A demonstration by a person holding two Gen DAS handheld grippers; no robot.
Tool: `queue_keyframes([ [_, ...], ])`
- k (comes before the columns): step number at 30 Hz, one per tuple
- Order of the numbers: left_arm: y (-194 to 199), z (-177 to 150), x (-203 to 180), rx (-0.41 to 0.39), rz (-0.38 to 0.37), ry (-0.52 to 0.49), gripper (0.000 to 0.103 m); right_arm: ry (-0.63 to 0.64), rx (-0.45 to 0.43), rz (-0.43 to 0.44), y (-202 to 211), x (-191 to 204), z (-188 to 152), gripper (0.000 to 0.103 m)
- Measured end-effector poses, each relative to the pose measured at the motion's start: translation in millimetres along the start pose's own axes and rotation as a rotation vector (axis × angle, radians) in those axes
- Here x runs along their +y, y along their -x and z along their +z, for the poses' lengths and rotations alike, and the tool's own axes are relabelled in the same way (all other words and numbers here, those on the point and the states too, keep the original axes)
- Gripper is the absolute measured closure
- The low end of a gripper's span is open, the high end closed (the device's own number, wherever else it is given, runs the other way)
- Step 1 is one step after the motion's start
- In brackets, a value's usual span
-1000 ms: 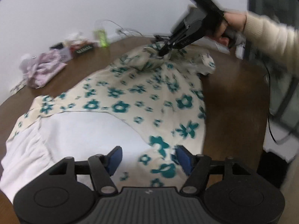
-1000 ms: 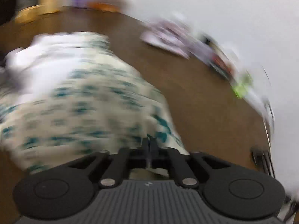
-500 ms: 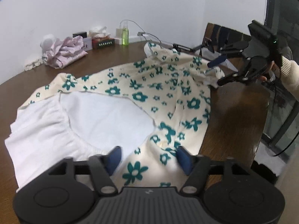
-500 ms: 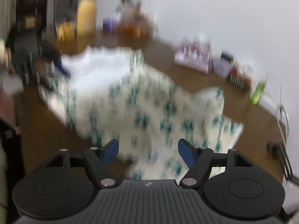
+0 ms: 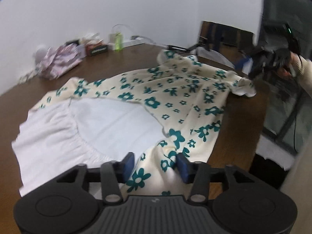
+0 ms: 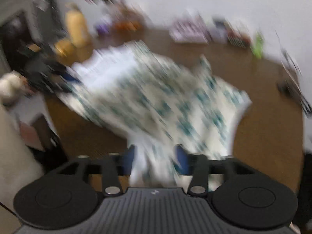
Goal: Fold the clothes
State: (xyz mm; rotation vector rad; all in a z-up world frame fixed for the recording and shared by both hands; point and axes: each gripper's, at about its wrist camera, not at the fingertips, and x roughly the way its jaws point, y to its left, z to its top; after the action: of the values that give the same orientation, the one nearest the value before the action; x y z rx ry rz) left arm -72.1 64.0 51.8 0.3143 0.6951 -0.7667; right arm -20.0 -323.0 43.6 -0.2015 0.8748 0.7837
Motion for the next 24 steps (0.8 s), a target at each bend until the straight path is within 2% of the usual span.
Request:
queue_keyframes([
  [2, -1.6, -1.5, 1.6, 0.01, 0.006, -0.017, 0.053, 0.011, -0.023, 0.012, -8.6, 9.3, 5.7, 0.035],
  [4, -1.7, -3.9, 4.2, 0.006, -0.004, 0.009, 0.053, 0.022, -0.047, 0.024, -17.3, 18.6, 11.4, 0.037],
  [5, -1.7, -5.1, 5.6, 0.004, -0.009, 0.022, 0.06, 0.028, -0.058, 0.03, -21.6, 23.2, 14.2, 0.047],
  [6, -1.2, -6.7, 8.0, -0.001, -0.016, 0.032, 0.073, 0.033, -0.07, 0.036, -25.9, 27.8, 17.0, 0.078],
  [7, -1.7, -7.5, 8.5, 0.001, -0.021, 0.038, 0.079, 0.039, -0.082, 0.042, -30.3, 32.5, 19.9, 0.093],
  [8, -1.2, -7.6, 7.8, 0.0, -0.022, 0.034, 0.087, 0.042, -0.075, 0.046, -28.2, 35.0, 17.8, 0.099],
  [9, 0.5, -7.2, 6.3, -0.009, -0.023, 0.022, 0.091, 0.046, -0.068, 0.05, -26.1, 37.4, 15.7, 0.1],
  [10, 1.5, -5.2, 5.7, -0.018, -0.018, 0.015, 0.095, 0.049, -0.061, 0.054, -24.0, 39.9, 13.6, 0.1],
  [13, 4.3, 0.9, 4.0, -0.043, -0.004, -0.007, 0.096, 0.06, -0.04, 0.066, -17.7, 47.3, 7.3, 0.101],
  [14, 0.9, 1.8, 4.5, -0.035, -0.011, -0.02, 0.094, 0.064, -0.033, 0.07, -15.6, 49.8, 5.2, 0.101],
  [16, -9.7, 2.3, 5.5, 0.02, -0.022, -0.068, 0.086, 0.071, -0.019, 0.078, -11.4, 54.7, 1.0, 0.1],
  [19, 1.5, 4.5, 11.4, 0.002, -0.025, -0.089, 0.07, 0.082, 0.002, 0.09, -5.0, 62.1, -5.3, 0.088],
  [21, 20.1, 10.2, 21.8, -0.056, 0.0, -0.071, 0.046, 0.049, -0.087, 0.05, 9.3, 53.3, 6.4, 0.064],
  [23, 31.7, 20.1, 32.7, -0.106, 0.039, -0.038, 0.042, 0.016, -0.177, 0.009, 23.7, 44.4, 18.2, 0.057],
  [24, 29.5, 28.7, 39.1, -0.118, 0.056, -0.004, 0.042, -0.032, -0.202, -0.034, 21.5, 33.6, 30.4, 0.057],
])
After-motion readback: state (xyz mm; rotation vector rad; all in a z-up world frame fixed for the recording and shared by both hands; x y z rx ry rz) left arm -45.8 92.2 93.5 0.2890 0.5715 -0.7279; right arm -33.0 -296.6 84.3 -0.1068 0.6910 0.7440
